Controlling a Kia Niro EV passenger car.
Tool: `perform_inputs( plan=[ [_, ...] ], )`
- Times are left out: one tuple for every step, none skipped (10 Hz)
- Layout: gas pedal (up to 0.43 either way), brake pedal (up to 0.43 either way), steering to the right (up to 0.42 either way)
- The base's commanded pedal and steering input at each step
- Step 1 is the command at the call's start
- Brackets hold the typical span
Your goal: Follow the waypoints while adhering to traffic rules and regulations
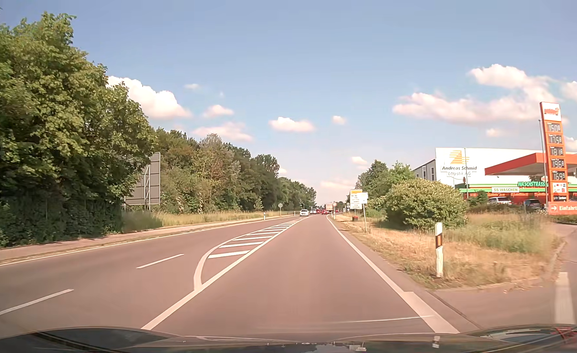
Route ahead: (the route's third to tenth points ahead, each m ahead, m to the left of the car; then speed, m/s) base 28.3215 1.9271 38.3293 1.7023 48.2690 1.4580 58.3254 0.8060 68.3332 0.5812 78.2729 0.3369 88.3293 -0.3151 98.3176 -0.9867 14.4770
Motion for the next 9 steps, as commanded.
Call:
perform_inputs(
  plan=[
    [0.209,0.018,0.001],
    [0.209,0.012,0.001],
    [0.209,0.018,0.001],
    [0.209,0.012,0.001],
    [0.209,0.012,0.001],
    [0.209,0.012,0.002],
    [0.209,0.012,0.001],
    [0.209,0.012,0.002],
    [0.209,0.012,0.002]
  ],
)
